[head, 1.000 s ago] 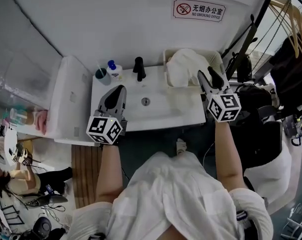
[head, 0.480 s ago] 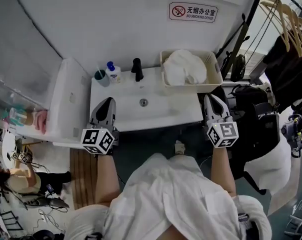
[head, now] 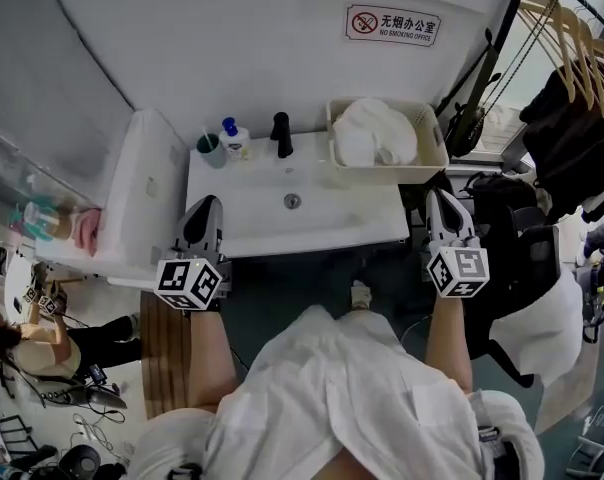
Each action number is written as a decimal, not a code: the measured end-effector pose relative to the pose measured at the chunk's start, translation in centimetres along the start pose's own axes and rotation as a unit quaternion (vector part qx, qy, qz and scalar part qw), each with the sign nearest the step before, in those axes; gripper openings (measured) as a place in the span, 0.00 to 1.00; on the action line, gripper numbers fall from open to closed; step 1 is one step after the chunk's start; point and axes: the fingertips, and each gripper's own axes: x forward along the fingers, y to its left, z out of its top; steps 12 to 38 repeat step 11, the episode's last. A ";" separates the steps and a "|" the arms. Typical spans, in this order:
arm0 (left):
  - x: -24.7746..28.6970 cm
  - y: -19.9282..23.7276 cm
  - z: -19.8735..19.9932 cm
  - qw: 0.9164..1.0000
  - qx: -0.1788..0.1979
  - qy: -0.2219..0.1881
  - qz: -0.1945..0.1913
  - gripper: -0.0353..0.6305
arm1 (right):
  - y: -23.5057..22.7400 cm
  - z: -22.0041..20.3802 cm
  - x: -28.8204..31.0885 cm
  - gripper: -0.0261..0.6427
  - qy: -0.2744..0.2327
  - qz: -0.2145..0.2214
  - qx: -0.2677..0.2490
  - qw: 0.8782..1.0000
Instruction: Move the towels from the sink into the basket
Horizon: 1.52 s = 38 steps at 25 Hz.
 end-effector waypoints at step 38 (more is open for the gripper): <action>-1.3 0.9 0.3 1.000 0.002 0.001 0.007 0.08 | 1.1 0.0 0.1 0.08 0.003 0.003 -0.001 1.000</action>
